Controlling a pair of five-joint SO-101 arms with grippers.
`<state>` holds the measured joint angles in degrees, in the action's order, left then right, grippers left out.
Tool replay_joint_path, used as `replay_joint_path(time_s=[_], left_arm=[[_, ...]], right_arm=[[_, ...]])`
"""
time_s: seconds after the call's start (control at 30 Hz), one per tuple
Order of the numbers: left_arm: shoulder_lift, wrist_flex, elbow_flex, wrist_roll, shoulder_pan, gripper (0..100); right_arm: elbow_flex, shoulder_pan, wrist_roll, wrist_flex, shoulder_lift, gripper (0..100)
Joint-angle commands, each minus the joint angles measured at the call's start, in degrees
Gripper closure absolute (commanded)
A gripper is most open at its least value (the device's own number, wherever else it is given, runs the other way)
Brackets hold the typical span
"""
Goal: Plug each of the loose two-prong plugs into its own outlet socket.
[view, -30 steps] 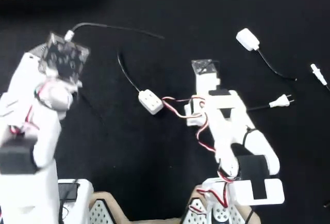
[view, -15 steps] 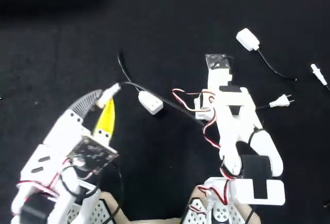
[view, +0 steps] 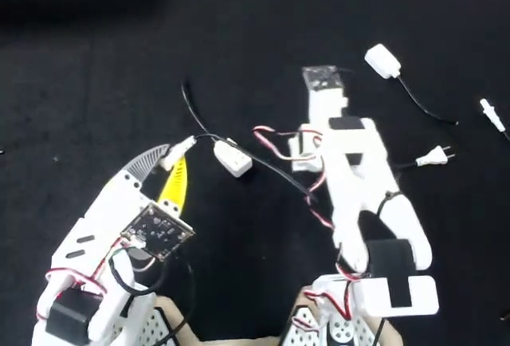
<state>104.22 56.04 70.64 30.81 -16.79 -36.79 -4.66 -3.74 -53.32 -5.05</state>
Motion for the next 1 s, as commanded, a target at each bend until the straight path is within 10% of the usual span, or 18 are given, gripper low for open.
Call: replay_joint_path(time_s=[0.0, 0.17, 0.97], left_arm=[[0.18, -6.33, 3.65, -0.53, -3.82, 97], [0.18, -15.82, 13.14, -0.53, -9.45, 97], [0.0, -25.76, 26.86, -0.18, -7.08, 97]], right_arm=[[3.38, -3.96, -0.44, -0.79, -1.8, 66.3], [5.49, -6.68, -0.44, -5.01, -1.8, 81.4], [21.76, -23.12, -1.05, -25.41, -1.89, 79.3]])
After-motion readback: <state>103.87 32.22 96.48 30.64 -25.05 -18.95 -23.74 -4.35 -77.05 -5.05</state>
